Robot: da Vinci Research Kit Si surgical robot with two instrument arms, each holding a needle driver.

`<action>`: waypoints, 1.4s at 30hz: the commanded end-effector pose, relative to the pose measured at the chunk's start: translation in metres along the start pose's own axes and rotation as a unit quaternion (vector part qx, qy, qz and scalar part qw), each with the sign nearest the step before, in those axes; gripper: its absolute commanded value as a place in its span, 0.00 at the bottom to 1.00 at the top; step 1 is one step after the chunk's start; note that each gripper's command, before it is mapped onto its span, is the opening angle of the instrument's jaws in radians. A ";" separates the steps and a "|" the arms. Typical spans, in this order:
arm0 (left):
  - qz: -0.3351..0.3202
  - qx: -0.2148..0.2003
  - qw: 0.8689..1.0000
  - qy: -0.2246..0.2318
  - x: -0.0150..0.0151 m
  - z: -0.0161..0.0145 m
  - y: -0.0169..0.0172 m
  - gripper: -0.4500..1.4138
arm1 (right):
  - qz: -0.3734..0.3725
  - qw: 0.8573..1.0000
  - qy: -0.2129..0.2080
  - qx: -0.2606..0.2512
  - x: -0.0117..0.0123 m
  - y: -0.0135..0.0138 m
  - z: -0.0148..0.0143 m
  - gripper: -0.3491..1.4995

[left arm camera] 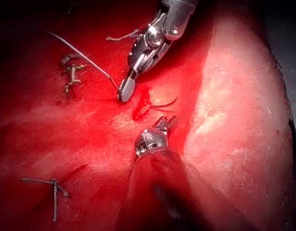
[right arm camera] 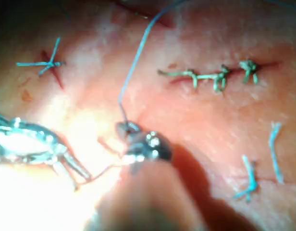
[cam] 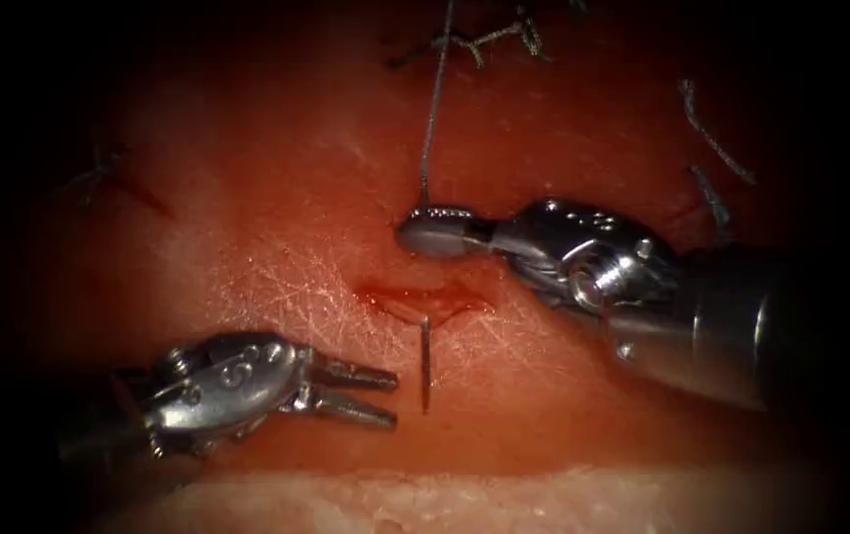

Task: Wound Closure
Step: Throw the needle through the tissue with the right gripper, then use the left gripper to pull the needle through the tissue.

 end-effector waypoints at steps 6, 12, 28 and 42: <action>0.008 -0.002 1.000 -0.001 0.0000 0.0005 -0.0004 0.33 | 0.012 0.999 0.020 0.031 -0.0007 0.0003 0.0009 0.65; 0.032 0.005 0.999 0.003 0.0005 -0.0001 -0.0003 0.33 | -0.049 0.997 0.041 0.032 0.0000 0.0016 0.0000 0.81; 0.228 0.013 0.973 -0.032 0.0045 0.0006 0.0007 0.65 | -0.119 0.991 0.045 0.037 0.0011 0.0030 -0.0030 0.83; 0.249 0.042 0.967 -0.030 0.0060 0.0023 -0.0002 0.37 | -0.122 0.991 0.046 0.030 0.0006 0.0034 -0.0024 0.80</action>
